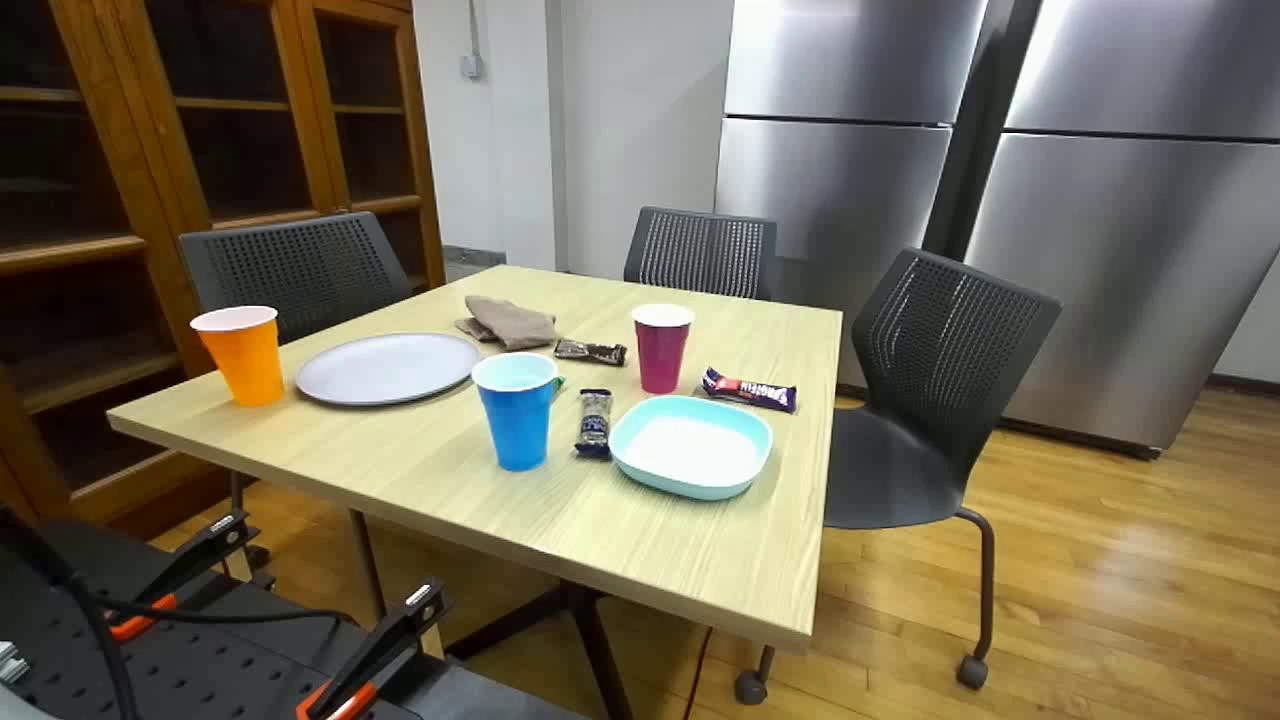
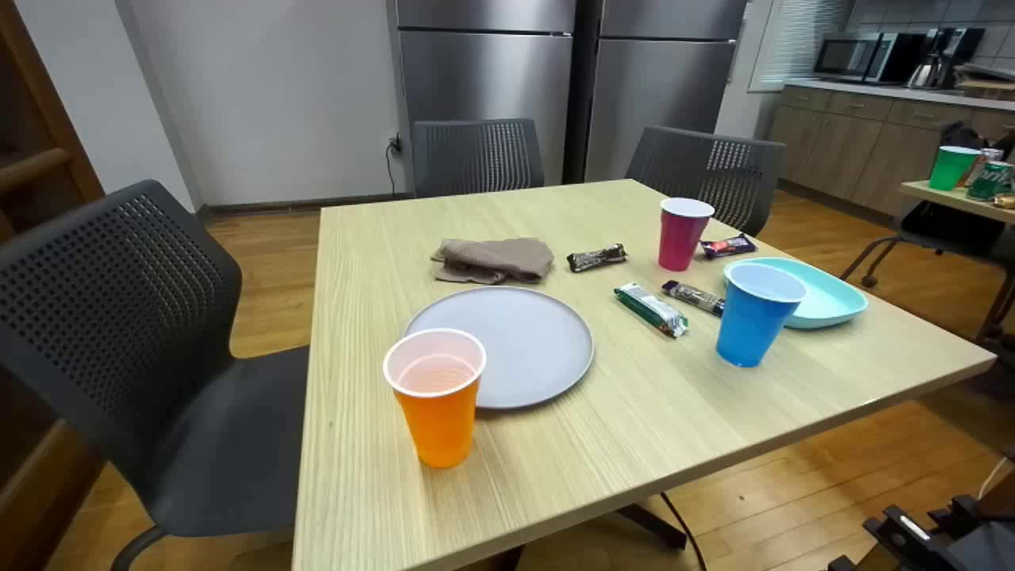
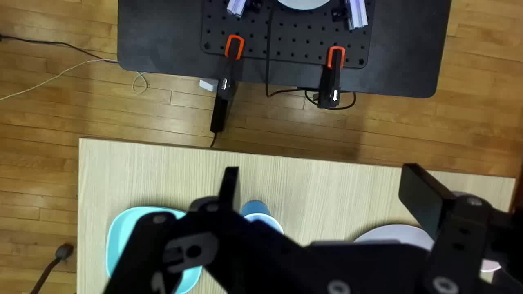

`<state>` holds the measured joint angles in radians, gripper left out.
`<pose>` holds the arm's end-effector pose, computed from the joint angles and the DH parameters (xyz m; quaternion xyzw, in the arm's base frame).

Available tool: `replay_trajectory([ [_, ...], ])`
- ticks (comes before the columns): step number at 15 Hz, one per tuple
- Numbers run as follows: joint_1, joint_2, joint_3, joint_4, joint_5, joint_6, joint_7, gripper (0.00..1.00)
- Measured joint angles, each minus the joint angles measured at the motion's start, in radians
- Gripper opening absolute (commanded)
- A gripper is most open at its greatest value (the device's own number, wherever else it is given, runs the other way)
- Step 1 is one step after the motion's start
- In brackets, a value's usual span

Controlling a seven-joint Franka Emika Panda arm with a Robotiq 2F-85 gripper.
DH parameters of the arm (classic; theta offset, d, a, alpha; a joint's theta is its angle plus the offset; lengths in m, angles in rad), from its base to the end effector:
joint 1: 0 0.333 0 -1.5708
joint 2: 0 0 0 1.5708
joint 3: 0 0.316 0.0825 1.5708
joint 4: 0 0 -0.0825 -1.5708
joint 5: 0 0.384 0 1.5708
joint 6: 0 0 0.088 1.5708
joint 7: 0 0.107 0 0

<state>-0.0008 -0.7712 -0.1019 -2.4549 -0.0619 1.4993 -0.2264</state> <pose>0.2948 -0.0431 0.5329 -0.9924 -0.0798 0.0915 0.0183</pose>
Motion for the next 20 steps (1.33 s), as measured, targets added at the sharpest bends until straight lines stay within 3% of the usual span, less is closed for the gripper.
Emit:
replay_trajectory([
  [5,0.002,0.006,0.002,-0.017,0.0,0.018,0.0,1.0],
  [8,0.017,0.017,0.002,-0.063,0.003,0.093,0.0,1.0],
  [14,0.031,0.085,0.002,-0.18,0.003,0.413,0.0,1.0],
  [20,0.043,0.23,0.002,-0.259,0.027,0.746,0.0,1.0],
])
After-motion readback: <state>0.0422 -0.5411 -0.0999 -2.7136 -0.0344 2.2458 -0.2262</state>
